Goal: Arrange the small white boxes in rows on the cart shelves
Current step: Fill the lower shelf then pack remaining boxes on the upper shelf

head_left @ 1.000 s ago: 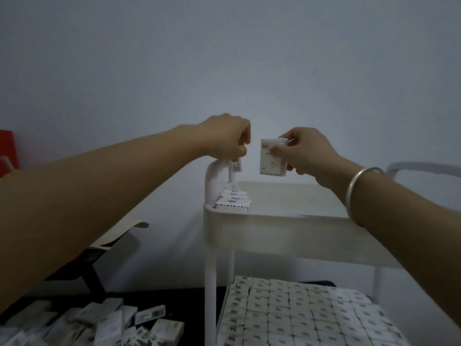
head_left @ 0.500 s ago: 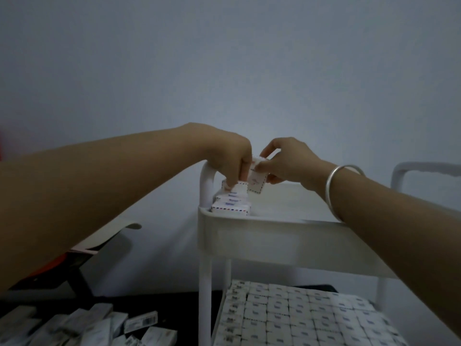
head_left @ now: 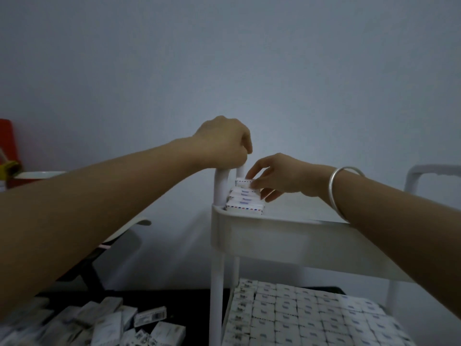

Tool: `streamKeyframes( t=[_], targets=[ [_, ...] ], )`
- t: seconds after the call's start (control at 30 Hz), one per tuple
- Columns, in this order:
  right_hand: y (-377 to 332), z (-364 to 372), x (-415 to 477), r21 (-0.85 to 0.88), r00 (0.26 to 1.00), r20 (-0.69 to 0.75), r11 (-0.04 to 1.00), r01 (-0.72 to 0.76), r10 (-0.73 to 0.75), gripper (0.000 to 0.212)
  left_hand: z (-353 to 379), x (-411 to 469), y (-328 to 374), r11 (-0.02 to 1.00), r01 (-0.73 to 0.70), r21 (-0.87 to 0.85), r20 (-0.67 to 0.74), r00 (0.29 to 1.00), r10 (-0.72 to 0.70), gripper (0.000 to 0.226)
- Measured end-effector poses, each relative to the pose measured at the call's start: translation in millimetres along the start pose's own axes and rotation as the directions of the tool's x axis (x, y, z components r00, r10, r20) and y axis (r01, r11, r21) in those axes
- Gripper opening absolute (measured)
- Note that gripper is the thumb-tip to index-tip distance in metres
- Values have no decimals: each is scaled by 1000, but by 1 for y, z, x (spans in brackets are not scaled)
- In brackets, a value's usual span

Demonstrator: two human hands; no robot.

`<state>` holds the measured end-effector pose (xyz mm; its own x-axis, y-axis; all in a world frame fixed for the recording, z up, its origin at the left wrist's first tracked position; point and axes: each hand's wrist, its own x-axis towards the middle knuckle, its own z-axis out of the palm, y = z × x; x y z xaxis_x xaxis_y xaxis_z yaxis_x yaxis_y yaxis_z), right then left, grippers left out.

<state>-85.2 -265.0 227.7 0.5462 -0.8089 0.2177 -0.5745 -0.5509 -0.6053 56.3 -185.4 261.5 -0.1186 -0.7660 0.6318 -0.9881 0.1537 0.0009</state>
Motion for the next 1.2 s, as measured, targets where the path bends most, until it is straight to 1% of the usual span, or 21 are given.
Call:
streamKeyframes(
  t=[0.07,0.1,0.13,0.17,0.2,0.27,0.33,0.4,0.43,0.5,0.57,0.6,0.67,0.73,0.8,0.87,0.97,1.03,1.1,1.13,1.2],
  targets=[
    [-2,3,2,-18,1000,22,1000,-7,7,10,0,-8,-9,977,53,-209,2,999,-54,29],
    [-3,4,2,-23,999,36,1000,-21,21,15,-1,-12,-14,928,101,-360,34,995,-96,28],
    [-3,6,2,-26,998,48,999,-40,42,19,-3,-17,-18,850,160,-501,78,987,-140,26],
    [-3,7,1,-32,997,55,998,-61,63,23,-6,-22,-22,775,209,-597,107,978,-181,24],
    [-4,7,0,-41,995,57,996,-79,82,26,-9,-27,-27,728,241,-642,117,969,-217,23],
    [-7,7,-4,-74,993,55,992,-104,109,33,-10,-39,-33,673,287,-682,137,954,-268,23],
    [-10,7,-10,-199,996,18,977,-77,82,39,-6,-56,-36,636,322,-701,164,941,-295,25],
    [-17,7,-21,-405,996,-86,914,-1,-37,40,1,-77,-38,591,349,-727,184,929,-323,25],
    [-21,9,-29,-466,979,-150,883,54,-139,39,5,-89,-38,565,355,-745,186,923,-336,25],
    [-34,16,-52,-478,899,-278,861,175,-338,32,14,-115,-37,543,358,-760,167,914,-370,24],
    [-48,27,-80,-389,795,-391,866,314,-464,22,30,-144,-37,567,351,-745,142,915,-378,23],
    [-54,36,-95,-331,763,-411,861,386,-500,17,41,-160,-37,585,351,-731,154,920,-360,24],
    [-62,61,-126,-243,747,-371,835,494,-551,11,64,-195,-39,635,377,-675,265,926,-269,23],
    [-61,92,-149,-215,774,-259,816,537,-578,9,88,-229,-46,733,389,-558,415,896,-159,18],
    [-51,129,-163,-235,834,-95,826,512,-544,12,115,-260,-57,861,341,-377,509,853,-115,15],
    [-35,165,-167,-284,888,45,846,451,-458,19,139,-280,-67,928,303,-217,549,824,-141,18],
    [-5,218,-157,-394,942,138,856,335,-305,32,161,-298,-77,957,273,-95,577,799,-170,25],
    [13,247,-147,-461,959,175,842,279,-222,42,171,-302,-82,981,190,-34,562,815,-138,31],
    [26,271,-138,-484,964,221,842,240,-148,49,179,-306,-83,994,106,37,570,814,-108,37],
    [31,281,-133,-495,964,238,839,224,-118,49,182,-307,-83,995,81,53,577,811,-96,40],
    [35,297,-124,-529,967,249,827,190,-63,39,185,-306,-85,995,94,32,588,804,-95,43]
  ],
)
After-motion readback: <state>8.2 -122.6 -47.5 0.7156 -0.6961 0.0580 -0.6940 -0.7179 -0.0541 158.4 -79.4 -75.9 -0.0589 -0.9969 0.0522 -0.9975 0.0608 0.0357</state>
